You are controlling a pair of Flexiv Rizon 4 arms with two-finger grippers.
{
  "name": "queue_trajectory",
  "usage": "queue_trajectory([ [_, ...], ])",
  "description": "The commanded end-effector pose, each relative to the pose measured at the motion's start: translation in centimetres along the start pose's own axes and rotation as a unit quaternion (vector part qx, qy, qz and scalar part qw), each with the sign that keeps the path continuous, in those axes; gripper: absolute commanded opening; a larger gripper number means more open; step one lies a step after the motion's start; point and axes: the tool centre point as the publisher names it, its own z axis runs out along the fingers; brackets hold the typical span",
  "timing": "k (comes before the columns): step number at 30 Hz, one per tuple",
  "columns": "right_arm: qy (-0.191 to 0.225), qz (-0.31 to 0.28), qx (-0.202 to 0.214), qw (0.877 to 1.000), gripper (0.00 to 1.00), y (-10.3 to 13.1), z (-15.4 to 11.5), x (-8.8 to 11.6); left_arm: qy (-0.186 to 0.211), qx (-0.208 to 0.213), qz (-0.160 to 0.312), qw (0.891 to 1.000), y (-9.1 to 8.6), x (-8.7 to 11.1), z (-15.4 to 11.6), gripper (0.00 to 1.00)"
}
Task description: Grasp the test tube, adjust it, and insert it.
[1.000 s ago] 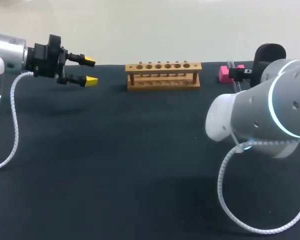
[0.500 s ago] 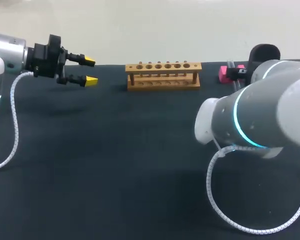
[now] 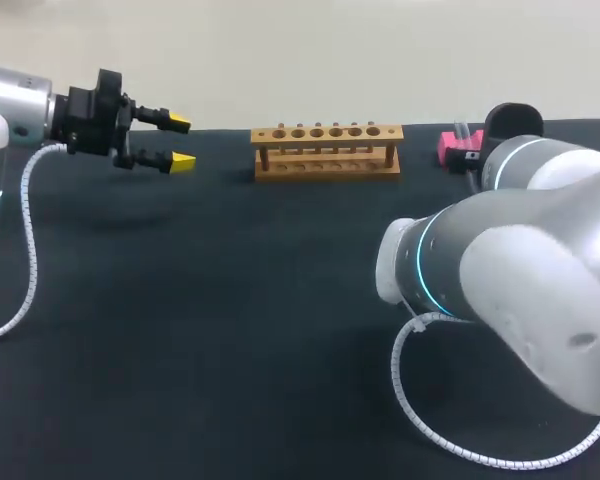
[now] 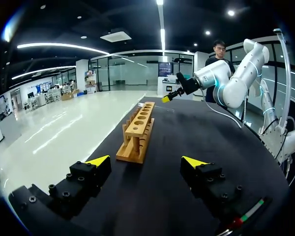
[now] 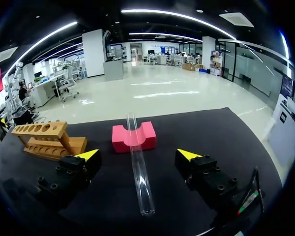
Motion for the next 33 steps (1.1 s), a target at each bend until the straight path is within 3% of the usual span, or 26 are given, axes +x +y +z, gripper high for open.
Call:
queue_trajectory([
  [1, 0.006, -0.003, -0.006, 1.000, 1.00, -0.1, 0.2, -0.3, -0.001, -0.002, 0.002, 1.000, -0.1, 0.1, 0.0, 1.00],
  [12, 0.036, -0.020, -0.043, 0.998, 1.00, -0.5, 0.9, 0.6, -0.001, -0.002, 0.002, 1.000, -0.1, 0.1, 0.0, 1.00],
  [33, 0.073, -0.035, -0.058, 0.995, 1.00, -1.0, 3.4, 1.7, -0.001, -0.002, 0.002, 1.000, -0.1, 0.1, 0.0, 1.00],
])
